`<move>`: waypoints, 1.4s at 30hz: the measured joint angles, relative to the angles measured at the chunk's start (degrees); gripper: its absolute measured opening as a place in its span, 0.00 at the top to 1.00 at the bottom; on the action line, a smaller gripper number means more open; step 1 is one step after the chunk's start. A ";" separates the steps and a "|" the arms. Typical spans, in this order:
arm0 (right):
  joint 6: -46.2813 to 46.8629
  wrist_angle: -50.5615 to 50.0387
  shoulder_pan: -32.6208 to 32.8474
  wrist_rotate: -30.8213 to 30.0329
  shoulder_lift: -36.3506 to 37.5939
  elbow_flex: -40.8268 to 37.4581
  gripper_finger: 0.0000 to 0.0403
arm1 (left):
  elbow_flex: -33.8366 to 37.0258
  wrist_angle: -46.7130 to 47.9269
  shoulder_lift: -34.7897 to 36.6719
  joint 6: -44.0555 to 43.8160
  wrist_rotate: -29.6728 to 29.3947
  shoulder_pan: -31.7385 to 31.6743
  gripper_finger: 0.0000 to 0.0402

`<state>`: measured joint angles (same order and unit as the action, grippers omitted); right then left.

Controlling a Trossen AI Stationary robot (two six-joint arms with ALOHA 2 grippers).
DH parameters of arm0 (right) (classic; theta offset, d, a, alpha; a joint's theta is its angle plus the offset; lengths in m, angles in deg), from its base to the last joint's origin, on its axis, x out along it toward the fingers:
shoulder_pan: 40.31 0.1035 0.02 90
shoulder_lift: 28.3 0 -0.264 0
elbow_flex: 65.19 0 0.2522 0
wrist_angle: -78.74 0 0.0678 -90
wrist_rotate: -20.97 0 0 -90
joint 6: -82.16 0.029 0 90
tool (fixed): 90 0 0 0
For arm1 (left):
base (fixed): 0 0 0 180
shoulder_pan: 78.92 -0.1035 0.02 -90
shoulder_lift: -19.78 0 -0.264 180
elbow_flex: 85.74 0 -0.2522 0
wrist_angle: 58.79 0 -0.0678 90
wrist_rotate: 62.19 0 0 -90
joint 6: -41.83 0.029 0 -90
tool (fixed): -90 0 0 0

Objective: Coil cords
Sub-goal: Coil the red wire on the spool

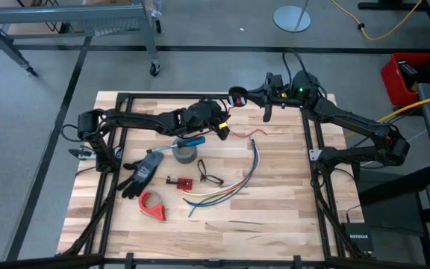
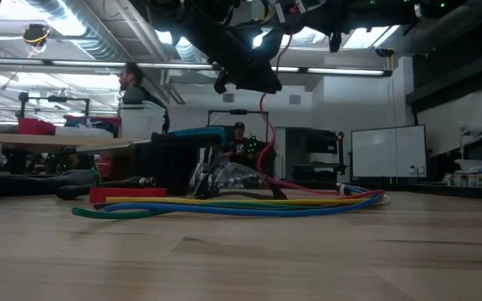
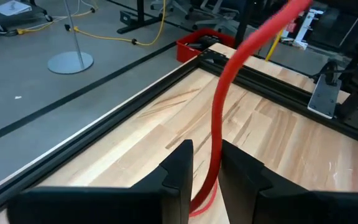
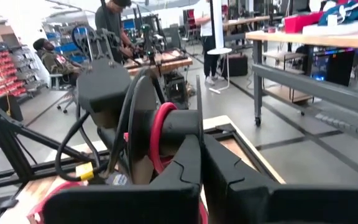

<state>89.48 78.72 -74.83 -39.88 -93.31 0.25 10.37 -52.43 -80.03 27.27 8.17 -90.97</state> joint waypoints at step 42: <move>-8.66 -30.29 -0.02 -5.05 4.81 0.02 1.00 | 0.39 2.54 0.00 -0.26 0.00 -3.15 1.00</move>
<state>80.82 48.43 -74.85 -44.93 -88.50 0.27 10.76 -49.89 -80.03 27.00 8.17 -94.12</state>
